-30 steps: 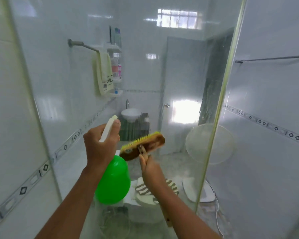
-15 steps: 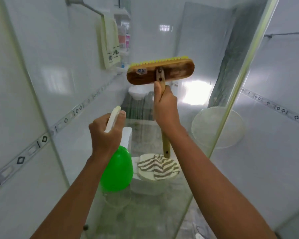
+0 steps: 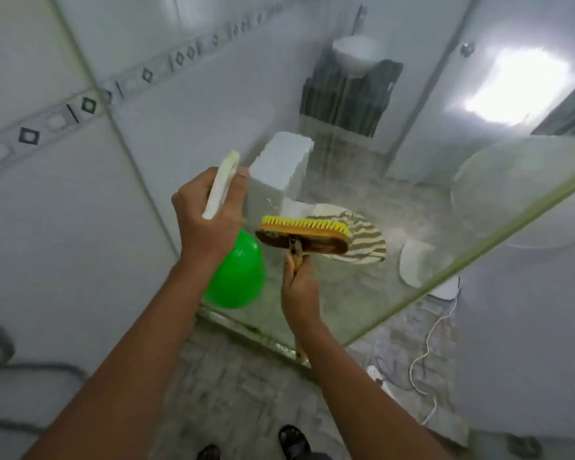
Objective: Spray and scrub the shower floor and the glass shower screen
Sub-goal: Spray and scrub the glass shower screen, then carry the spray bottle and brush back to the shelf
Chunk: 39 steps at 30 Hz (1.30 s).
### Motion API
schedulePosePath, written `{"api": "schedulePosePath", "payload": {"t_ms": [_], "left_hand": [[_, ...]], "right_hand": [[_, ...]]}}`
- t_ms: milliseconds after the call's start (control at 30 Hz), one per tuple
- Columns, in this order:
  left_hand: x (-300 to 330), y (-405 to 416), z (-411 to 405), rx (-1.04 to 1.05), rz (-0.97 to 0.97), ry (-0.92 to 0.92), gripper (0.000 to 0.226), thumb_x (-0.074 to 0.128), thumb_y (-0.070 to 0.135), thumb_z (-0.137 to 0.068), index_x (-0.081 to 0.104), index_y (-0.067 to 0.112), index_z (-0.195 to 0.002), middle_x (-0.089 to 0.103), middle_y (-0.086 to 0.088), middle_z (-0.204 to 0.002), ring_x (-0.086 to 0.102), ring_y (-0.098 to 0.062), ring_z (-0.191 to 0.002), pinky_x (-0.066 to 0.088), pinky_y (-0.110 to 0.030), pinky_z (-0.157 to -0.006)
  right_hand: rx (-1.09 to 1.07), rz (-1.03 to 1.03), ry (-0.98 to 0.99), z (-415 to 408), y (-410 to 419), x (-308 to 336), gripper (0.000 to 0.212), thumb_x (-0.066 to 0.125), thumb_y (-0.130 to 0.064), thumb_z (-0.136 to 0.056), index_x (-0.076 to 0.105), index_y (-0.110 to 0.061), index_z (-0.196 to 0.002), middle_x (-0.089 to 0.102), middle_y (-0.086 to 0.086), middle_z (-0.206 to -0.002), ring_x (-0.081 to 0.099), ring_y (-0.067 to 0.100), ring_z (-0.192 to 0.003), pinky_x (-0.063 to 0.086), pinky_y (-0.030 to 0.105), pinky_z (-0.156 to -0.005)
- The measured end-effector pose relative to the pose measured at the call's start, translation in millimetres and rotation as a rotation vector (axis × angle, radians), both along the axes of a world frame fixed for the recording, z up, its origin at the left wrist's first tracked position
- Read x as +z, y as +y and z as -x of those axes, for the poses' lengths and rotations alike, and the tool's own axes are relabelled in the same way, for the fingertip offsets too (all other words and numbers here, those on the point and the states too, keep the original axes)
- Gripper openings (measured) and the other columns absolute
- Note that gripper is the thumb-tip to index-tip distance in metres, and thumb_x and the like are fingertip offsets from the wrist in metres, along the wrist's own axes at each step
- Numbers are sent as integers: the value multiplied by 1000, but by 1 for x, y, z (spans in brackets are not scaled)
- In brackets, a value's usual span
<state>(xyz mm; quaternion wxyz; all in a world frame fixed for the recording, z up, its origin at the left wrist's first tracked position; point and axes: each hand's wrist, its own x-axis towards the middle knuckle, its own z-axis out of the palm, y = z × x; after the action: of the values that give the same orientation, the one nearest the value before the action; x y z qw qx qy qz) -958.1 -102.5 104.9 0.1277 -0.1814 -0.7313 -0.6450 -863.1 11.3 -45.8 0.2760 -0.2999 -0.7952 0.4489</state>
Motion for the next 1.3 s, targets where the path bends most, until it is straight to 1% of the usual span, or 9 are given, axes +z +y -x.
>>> {"api": "schedulePosePath", "payload": {"t_ms": [100,267,367,467,600,800,933,1167,1300], "left_hand": [[-18,-5,-21,93,17,-51,39,65,41,-98,75,4,-88,67,-19,-74,65,-26,-60,59,-50,-49],[-36,-42,-62,295,15,-146,44,67,44,-95,72,0,-92,66,-27,-82,66,-37,-66,61,-51,-50],[-36,-71,-89,395,-27,-190,42,66,45,-93,73,4,-92,67,-29,-86,67,-41,-72,62,-50,-51],[-36,-105,-114,504,-67,-227,34,66,49,-88,74,17,-92,71,-24,-90,70,-25,-72,64,-41,-52],[-44,-150,-145,634,-103,-245,34,65,51,-86,74,20,-94,71,-27,-95,66,-15,-69,64,-34,-54],[-63,-212,-196,807,-108,-258,38,64,46,-90,74,10,-98,68,-32,-92,67,-19,-71,62,-28,-54],[-68,-260,-237,931,-114,-237,36,66,41,-95,72,5,-95,67,-33,-91,70,-38,-79,64,-47,-55],[-53,-318,-323,1176,-151,-175,23,66,42,-93,73,20,-97,72,-21,-92,71,-13,-79,66,-38,-58],[-49,-321,-390,1347,-120,-187,19,70,36,-94,75,18,-93,69,-5,-79,71,-27,-74,64,-53,-60]], "right_hand": [[91,16,-37,2,-1,-18,32,44,-28,-104,53,-4,-122,63,12,-97,60,26,-83,34,26,-65],[182,31,-88,-4,-9,-29,35,43,-28,-104,54,0,-121,66,22,-95,62,38,-84,44,37,-67],[275,24,-142,-6,-19,-26,33,43,-27,-104,57,3,-109,66,26,-89,62,42,-81,33,34,-61],[412,45,-216,-4,-41,-24,42,40,-32,-105,59,3,-95,63,19,-78,62,38,-76,23,27,-57],[580,83,-288,-10,-83,-19,40,42,-34,-104,60,1,-95,58,7,-76,55,26,-69,24,29,-55],[863,129,-407,-34,-150,-17,37,48,-39,-101,56,-11,-79,53,2,-60,55,21,-51,47,31,-46],[989,266,-518,-54,-207,-10,42,46,-46,-98,60,-10,-84,54,5,-62,55,23,-50,51,37,-48],[1270,391,-596,-100,-299,17,41,46,-41,-101,62,-3,-97,52,10,-66,47,18,-46,44,29,-46],[1519,367,-723,-141,-341,35,46,43,-48,-102,62,-6,-101,51,6,-63,46,17,-44,41,28,-44]]}}
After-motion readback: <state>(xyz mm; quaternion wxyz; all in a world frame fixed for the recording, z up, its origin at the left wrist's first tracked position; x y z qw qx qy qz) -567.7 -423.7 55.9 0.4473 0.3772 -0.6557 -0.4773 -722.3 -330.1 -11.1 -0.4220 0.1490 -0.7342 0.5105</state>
